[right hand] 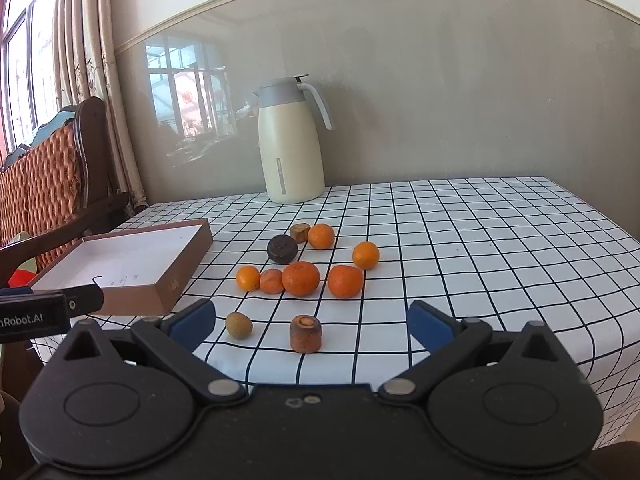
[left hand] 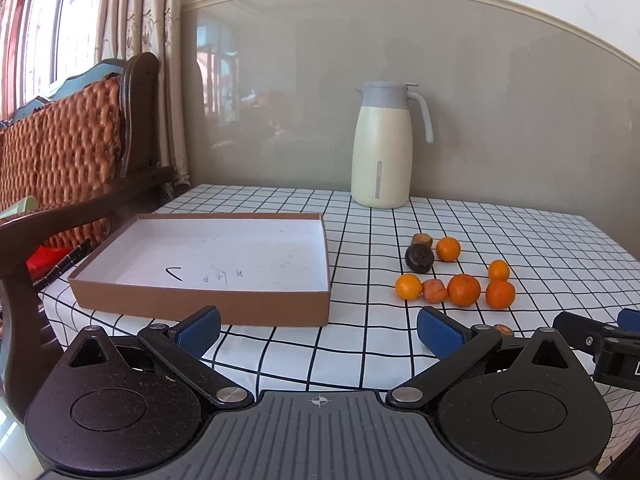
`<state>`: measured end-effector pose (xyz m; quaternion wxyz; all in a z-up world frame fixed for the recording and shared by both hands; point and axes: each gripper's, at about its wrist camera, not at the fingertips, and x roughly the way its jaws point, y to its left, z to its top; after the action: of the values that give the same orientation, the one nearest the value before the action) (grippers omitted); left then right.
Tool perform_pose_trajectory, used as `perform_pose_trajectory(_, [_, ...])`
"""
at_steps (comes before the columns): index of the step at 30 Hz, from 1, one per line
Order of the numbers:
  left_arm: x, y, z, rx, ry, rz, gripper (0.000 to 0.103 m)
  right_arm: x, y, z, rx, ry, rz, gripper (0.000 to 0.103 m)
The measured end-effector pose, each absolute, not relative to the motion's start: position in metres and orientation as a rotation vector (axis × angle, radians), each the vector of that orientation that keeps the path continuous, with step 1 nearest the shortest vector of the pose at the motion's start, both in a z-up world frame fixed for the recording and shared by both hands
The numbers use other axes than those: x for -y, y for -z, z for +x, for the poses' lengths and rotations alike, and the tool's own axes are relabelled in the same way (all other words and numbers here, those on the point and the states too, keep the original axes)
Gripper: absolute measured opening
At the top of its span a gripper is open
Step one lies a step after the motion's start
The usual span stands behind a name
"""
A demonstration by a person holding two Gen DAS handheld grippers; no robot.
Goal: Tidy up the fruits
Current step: 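Move the right tool to the brown cylindrical piece and close on it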
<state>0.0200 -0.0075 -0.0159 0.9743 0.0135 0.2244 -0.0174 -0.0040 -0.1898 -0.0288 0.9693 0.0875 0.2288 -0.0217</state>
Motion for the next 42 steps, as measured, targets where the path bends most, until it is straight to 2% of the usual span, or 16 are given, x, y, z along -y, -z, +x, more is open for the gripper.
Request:
perform_pose_trajectory(15, [0.033,0.045,0.046,-0.499,0.111,0.095,0.103,0.192,0.050,0.020,-0.527,0.047,0.179,0.079])
perform_pose_trajectory(17, [0.035,0.048,0.050,-0.507,0.119,0.104,0.103,0.191,0.051,0.023,-0.532,0.044,0.177,0.072])
perform_pose_trajectory(23, [0.041,0.054,0.063,-0.518,0.148,0.112,0.103,0.189,0.055,0.036,-0.554,0.035,0.165,0.065])
perform_pose_trajectory(24, [0.044,0.055,0.065,-0.516,0.152,0.120,0.103,0.188,0.055,0.038,-0.553,0.035,0.163,0.063])
perform_pose_trajectory(26, [0.048,0.057,0.067,-0.514,0.158,0.135,0.103,0.188,0.057,0.042,-0.555,0.032,0.162,0.051])
perform_pose_trajectory(28, [0.051,0.059,0.069,-0.514,0.165,0.142,0.103,0.190,0.061,0.045,-0.566,0.025,0.174,0.047])
perform_pose_trajectory(35, [0.055,0.065,0.074,-0.528,0.187,0.129,0.103,0.195,0.071,0.052,-0.592,0.004,0.211,0.042])
perform_pose_trajectory(42, [0.049,0.067,0.075,-0.521,0.158,0.139,0.103,0.192,0.079,0.062,-0.620,-0.007,0.210,0.042])
